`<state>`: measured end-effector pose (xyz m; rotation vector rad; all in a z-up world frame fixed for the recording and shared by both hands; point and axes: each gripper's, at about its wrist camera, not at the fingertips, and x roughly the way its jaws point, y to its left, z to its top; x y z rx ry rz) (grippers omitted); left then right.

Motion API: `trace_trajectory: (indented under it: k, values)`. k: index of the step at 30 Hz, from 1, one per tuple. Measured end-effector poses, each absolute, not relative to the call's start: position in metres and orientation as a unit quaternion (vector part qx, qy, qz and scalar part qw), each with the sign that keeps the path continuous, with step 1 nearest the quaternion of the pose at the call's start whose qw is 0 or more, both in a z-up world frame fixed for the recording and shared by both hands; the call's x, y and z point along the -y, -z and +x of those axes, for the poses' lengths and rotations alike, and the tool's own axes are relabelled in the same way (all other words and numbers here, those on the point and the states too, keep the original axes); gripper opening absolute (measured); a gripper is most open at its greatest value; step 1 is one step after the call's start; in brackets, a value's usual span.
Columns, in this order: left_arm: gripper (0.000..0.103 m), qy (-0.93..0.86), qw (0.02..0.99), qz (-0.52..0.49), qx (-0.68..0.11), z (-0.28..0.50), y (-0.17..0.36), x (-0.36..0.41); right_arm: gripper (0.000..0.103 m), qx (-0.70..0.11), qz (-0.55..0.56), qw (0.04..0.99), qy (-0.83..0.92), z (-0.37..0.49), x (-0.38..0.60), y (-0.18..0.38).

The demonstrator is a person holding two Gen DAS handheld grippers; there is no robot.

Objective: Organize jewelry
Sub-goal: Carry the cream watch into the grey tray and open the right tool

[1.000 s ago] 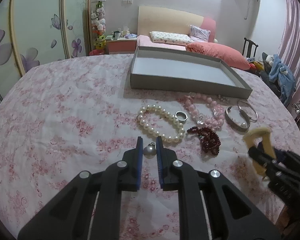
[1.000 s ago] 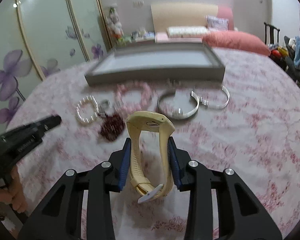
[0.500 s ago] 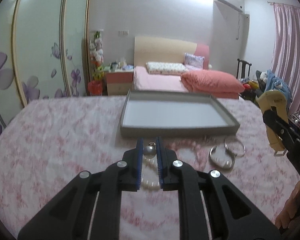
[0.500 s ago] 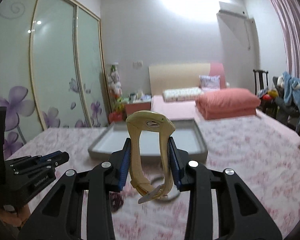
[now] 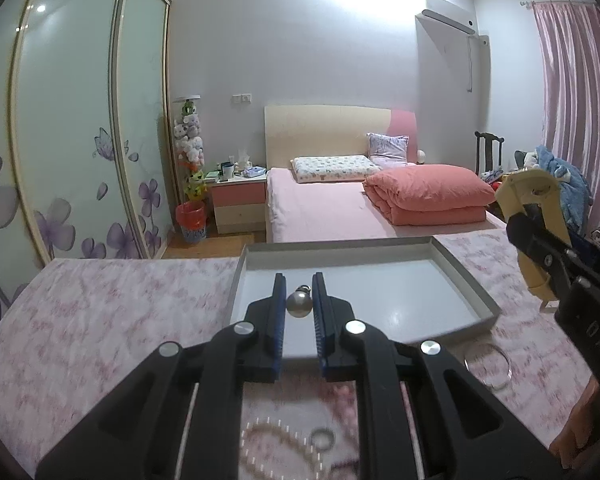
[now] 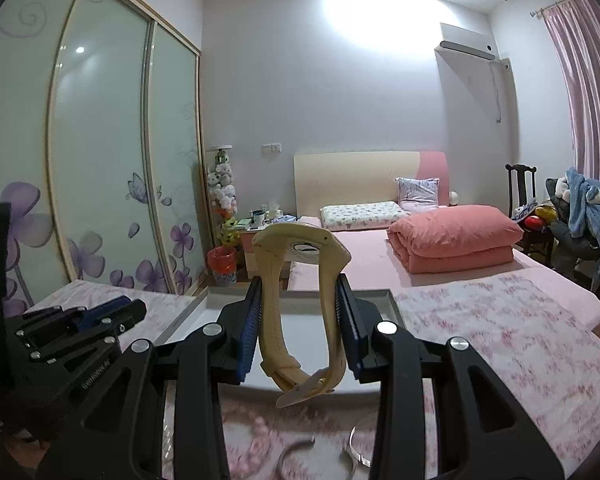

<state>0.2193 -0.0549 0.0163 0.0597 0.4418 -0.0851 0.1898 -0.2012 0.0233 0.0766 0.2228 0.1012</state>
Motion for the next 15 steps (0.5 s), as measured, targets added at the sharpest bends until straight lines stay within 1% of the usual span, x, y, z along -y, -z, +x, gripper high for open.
trace_trajectory:
  k: [6,15]
  values:
    - [0.014,0.045,0.97,0.028,-0.238,0.269,-0.004,0.061,0.037,-0.135,0.049,0.988,-0.048,0.233,0.204,-0.016]
    - [0.014,0.06,0.955,0.018,-0.291,0.326,0.023,0.063,0.037,-0.239,0.06,0.968,-0.052,0.3,0.202,0.017]
